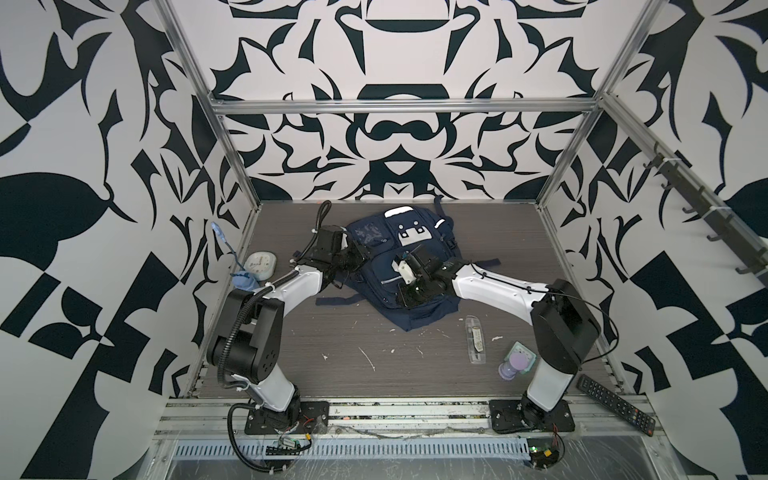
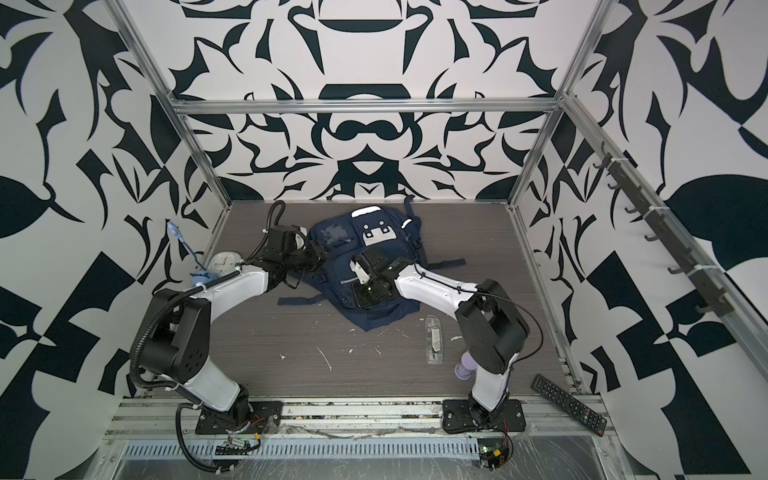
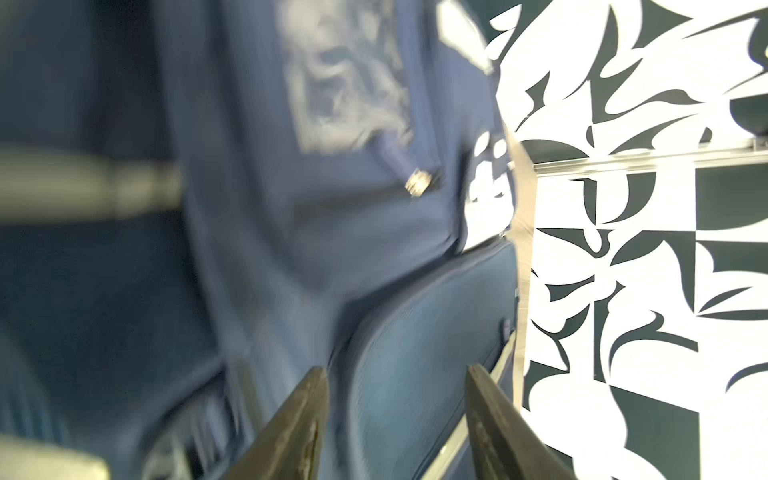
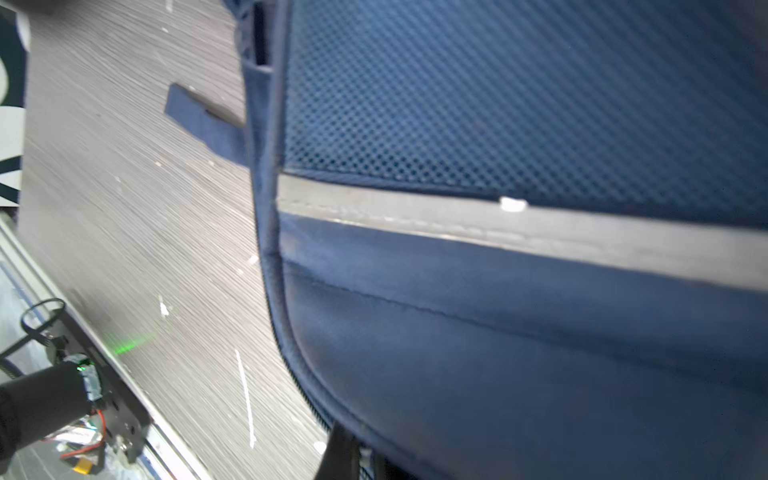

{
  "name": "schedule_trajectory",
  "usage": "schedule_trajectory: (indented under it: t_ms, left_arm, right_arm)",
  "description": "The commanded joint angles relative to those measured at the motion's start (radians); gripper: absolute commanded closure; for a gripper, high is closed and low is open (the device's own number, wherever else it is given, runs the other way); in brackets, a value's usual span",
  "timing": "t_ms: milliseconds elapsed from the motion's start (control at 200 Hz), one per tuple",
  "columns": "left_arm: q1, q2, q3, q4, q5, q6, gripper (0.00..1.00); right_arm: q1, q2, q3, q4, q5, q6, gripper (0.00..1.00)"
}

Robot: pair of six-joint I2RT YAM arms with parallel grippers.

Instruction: Pack the student bag

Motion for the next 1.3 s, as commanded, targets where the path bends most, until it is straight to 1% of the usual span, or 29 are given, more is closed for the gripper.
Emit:
schedule_trajectory:
  t_ms: [0, 85, 200, 350, 690, 825, 985, 1205, 1295]
  left_arm:
    - [0.004, 0.099, 0.106, -0.173, 0.039, 0.136, 0.46]
    - [0.0, 0.155, 0.163, -0.195, 0.078, 0.166, 0.52]
    - [-0.008, 0.198, 0.216, -0.215, 0.103, 0.207, 0.55]
    - [-0.026, 0.259, 0.301, -0.281, 0.155, 0.279, 0.55]
    - [-0.069, 0.314, 0.364, -0.268, 0.239, 0.311, 0.56]
    - [-0.081, 0.351, 0.406, -0.299, 0.248, 0.329, 0.56]
    - [-0.084, 0.385, 0.447, -0.345, 0.228, 0.341, 0.56]
    - [-0.088, 0.407, 0.463, -0.331, 0.26, 0.307, 0.81]
    - [-0.088, 0.409, 0.464, -0.314, 0.271, 0.29, 0.87]
  right_arm:
    - [-0.029, -0.061, -0.037, 0.009, 0.024, -0.002, 1.0]
    - [-0.053, -0.077, -0.054, 0.006, 0.022, -0.009, 1.0]
    - [-0.085, -0.092, -0.068, 0.001, 0.02, -0.019, 1.0]
    - [-0.129, -0.104, -0.085, -0.002, 0.01, -0.034, 1.0]
    - [-0.181, -0.098, -0.09, -0.018, 0.002, -0.063, 1.0]
    - [-0.191, -0.098, -0.084, -0.029, 0.001, -0.077, 1.0]
    - [-0.192, -0.09, -0.074, -0.046, -0.024, -0.078, 1.0]
    - [-0.145, -0.102, -0.046, -0.051, -0.031, -0.064, 1.0]
    - [-0.124, -0.092, -0.021, -0.055, -0.026, -0.057, 1.0]
